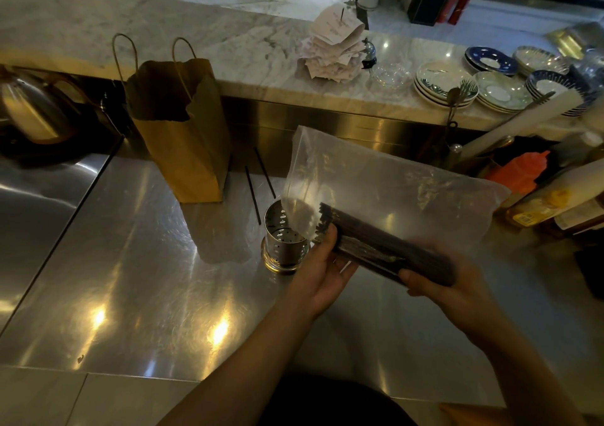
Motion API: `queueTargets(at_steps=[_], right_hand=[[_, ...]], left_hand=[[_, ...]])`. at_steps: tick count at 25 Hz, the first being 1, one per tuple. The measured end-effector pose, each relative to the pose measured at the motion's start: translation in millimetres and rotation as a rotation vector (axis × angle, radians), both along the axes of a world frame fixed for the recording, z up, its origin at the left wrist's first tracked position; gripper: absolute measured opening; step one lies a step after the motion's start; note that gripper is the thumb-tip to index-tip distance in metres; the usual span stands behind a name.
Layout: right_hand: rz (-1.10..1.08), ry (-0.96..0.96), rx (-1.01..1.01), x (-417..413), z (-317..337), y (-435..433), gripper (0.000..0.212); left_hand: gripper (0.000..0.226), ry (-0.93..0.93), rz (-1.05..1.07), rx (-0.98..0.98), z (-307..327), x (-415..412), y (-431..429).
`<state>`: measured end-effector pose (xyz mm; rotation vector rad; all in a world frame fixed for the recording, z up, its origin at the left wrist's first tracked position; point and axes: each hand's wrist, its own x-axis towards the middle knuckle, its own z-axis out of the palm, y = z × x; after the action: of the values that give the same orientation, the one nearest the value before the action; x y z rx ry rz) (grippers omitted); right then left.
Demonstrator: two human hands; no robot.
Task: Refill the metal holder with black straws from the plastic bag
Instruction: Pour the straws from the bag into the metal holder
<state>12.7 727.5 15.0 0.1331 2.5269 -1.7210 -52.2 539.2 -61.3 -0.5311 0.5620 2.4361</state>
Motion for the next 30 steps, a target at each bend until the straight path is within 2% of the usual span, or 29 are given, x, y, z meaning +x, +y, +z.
queueTargets(at_steps=[4,8,9,12,16,23,30], right_hand=[[-0.060,-0.004,-0.111,0.3,-3.6,-7.1,0.040],[-0.027,-0.023,-0.036,-5.1,3.4,-8.1,0.039],[-0.007,-0.029,0.005,-7.3,8.4,-6.9,0.039],[0.059,-0.057,0.147,-16.2,30.3,-4.1,0.039],[0.167,-0.036,0.285,-27.1,60.8,1.5,0.039],[0.180,-0.058,0.293,-25.5,90.3,21.3,0.038],[0.194,-0.097,0.302,-23.4,84.2,25.0,0.037]], left_hand=[[0.018,0.030,-0.007,-0.040,4.3,-8.3,-10.0],[0.015,-0.013,-0.003,0.041,-2.2,-7.4,-9.3],[0.020,-0.033,0.001,0.090,-3.2,-5.0,-7.5],[0.054,-0.105,0.031,0.199,-1.5,0.9,0.6],[0.040,-0.154,0.066,0.215,13.9,-0.5,16.4],[0.042,-0.144,0.018,0.221,28.0,13.2,34.3],[0.038,-0.170,0.036,0.233,28.2,21.2,33.8]])
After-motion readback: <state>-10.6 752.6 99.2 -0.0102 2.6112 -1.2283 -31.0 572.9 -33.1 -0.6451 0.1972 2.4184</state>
